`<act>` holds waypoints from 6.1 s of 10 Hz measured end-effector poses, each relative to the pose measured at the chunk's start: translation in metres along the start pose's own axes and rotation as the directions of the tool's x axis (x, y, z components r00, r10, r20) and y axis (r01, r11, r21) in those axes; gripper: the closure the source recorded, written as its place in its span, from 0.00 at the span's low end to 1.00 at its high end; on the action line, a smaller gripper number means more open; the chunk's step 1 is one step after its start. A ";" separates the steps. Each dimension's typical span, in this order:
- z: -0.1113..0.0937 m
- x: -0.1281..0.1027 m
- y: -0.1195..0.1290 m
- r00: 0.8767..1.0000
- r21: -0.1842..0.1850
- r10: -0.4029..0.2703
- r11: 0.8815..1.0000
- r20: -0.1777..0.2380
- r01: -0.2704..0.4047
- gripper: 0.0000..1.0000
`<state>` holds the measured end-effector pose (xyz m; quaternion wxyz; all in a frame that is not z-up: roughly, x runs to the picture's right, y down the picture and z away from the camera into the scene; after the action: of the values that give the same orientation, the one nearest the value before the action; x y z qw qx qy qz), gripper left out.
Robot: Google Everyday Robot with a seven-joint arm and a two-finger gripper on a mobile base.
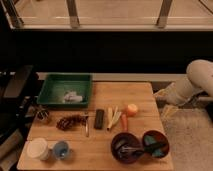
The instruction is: Place banana in table surface
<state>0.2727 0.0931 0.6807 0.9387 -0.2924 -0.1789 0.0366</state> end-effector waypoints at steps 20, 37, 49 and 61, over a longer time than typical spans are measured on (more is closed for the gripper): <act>0.001 0.001 0.000 1.000 0.000 0.002 1.000 0.000 -0.002 0.26; 0.121 -0.139 -0.044 0.938 -0.013 -0.287 0.955 0.194 0.295 0.26; 0.245 -0.146 -0.043 0.918 -0.047 -0.254 0.959 0.305 0.281 0.26; 0.213 -0.171 -0.052 0.889 -0.004 -0.318 0.941 0.330 0.338 1.00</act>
<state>0.0350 0.1345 0.8194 0.8796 -0.2765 -0.3787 -0.0801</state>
